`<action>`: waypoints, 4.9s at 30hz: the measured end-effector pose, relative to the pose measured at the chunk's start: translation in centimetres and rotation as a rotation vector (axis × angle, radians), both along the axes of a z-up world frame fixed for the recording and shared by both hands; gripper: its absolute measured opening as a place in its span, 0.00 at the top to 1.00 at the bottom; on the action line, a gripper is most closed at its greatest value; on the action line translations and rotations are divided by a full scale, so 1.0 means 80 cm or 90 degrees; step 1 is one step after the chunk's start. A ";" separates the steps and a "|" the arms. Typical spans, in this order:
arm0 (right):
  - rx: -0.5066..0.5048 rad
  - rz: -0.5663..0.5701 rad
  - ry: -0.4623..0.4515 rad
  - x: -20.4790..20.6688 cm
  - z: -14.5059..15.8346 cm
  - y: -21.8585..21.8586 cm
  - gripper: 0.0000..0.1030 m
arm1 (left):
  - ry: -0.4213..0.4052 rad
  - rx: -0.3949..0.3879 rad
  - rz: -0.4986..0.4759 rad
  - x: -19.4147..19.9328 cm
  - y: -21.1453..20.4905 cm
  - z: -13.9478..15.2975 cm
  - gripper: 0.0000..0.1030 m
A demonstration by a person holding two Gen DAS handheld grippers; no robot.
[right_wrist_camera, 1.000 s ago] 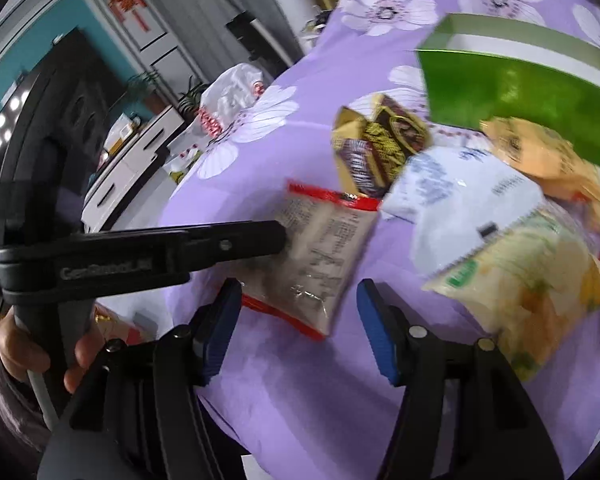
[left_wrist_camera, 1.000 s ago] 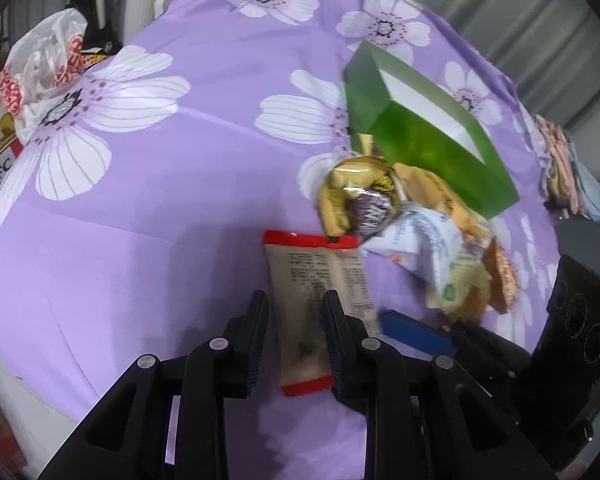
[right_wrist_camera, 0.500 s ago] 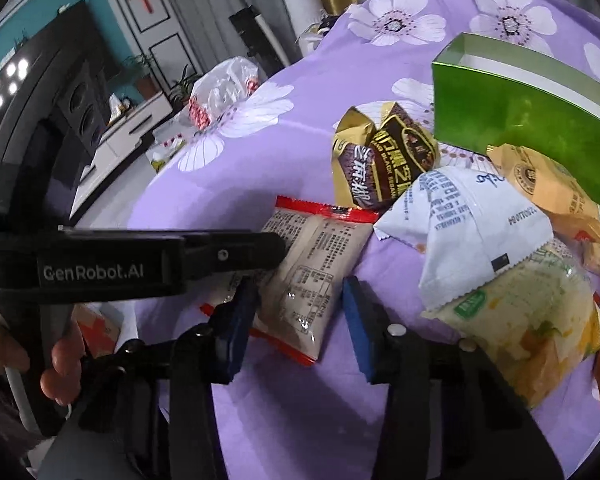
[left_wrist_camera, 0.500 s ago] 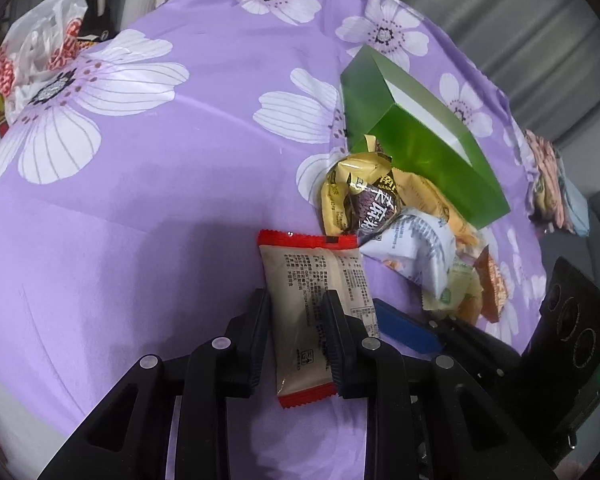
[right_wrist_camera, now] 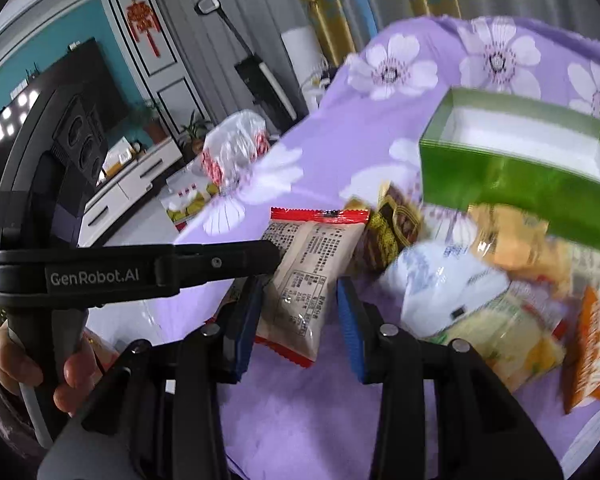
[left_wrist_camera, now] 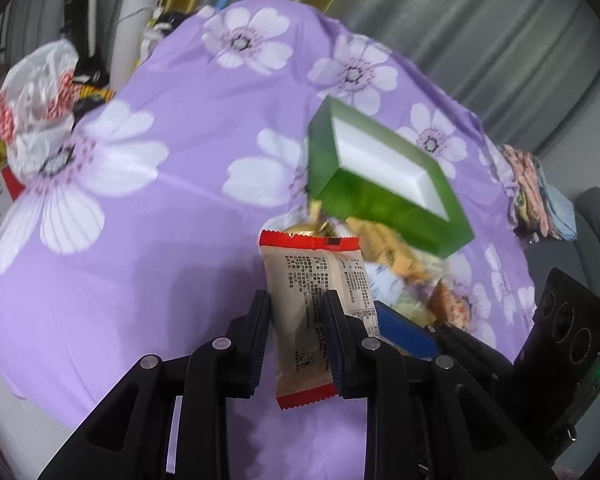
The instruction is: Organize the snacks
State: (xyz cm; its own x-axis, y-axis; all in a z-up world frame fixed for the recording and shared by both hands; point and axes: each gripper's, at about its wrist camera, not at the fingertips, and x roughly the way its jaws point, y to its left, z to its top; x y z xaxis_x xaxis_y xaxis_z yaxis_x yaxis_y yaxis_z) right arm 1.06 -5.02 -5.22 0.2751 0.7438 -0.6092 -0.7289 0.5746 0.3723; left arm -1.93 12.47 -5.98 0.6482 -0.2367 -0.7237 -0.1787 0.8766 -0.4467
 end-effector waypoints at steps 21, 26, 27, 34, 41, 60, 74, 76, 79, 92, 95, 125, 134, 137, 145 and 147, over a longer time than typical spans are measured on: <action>0.043 -0.149 -0.069 0.140 0.061 -0.106 0.82 | -0.044 0.019 -0.152 0.178 -0.119 0.055 0.82; -0.013 -0.184 -0.065 0.207 0.037 -0.103 0.83 | 0.014 -0.063 -0.149 0.257 -0.121 0.010 0.84; -0.026 -0.194 -0.034 0.230 0.023 -0.103 0.83 | 0.035 -0.071 -0.140 0.270 -0.121 -0.003 0.84; 0.010 -0.188 0.016 0.207 0.018 -0.144 0.35 | -0.017 -0.020 -0.130 0.223 -0.093 0.020 0.59; -0.029 -0.133 0.079 0.170 -0.005 -0.141 0.36 | 0.047 -0.015 -0.176 0.188 -0.105 -0.001 0.49; -0.048 -0.083 0.147 0.167 -0.056 -0.112 0.60 | 0.114 -0.037 -0.198 0.194 -0.133 -0.044 0.60; -0.015 -0.091 0.034 0.160 0.010 -0.128 0.70 | 0.016 -0.092 -0.198 0.180 -0.122 0.017 0.63; -0.012 -0.096 0.015 0.171 0.020 -0.128 0.70 | 0.004 -0.082 -0.195 0.192 -0.122 0.030 0.63; -0.007 -0.107 0.008 0.199 0.025 -0.124 0.70 | -0.001 -0.068 -0.188 0.218 -0.123 0.038 0.63; -0.053 -0.150 0.017 0.256 -0.009 -0.108 0.67 | 0.046 -0.085 -0.143 0.289 -0.120 -0.007 0.63; -0.081 -0.172 -0.004 0.257 -0.009 -0.109 0.47 | 0.052 -0.079 -0.126 0.289 -0.116 -0.008 0.55; -0.082 -0.198 -0.011 0.083 0.019 -0.238 0.28 | 0.020 0.074 -0.131 0.110 -0.149 0.038 0.09; -0.086 -0.203 0.020 0.059 -0.005 -0.248 0.28 | 0.044 0.131 -0.134 0.078 -0.184 0.026 0.09; -0.093 -0.201 0.018 0.056 -0.009 -0.247 0.28 | 0.042 0.157 -0.138 0.073 -0.194 0.024 0.09; -0.093 -0.191 0.028 0.057 -0.021 -0.245 0.28 | 0.047 0.186 -0.140 0.069 -0.211 0.014 0.09; -0.088 -0.191 0.033 0.060 -0.023 -0.247 0.28 | 0.050 0.191 -0.143 0.071 -0.217 0.012 0.09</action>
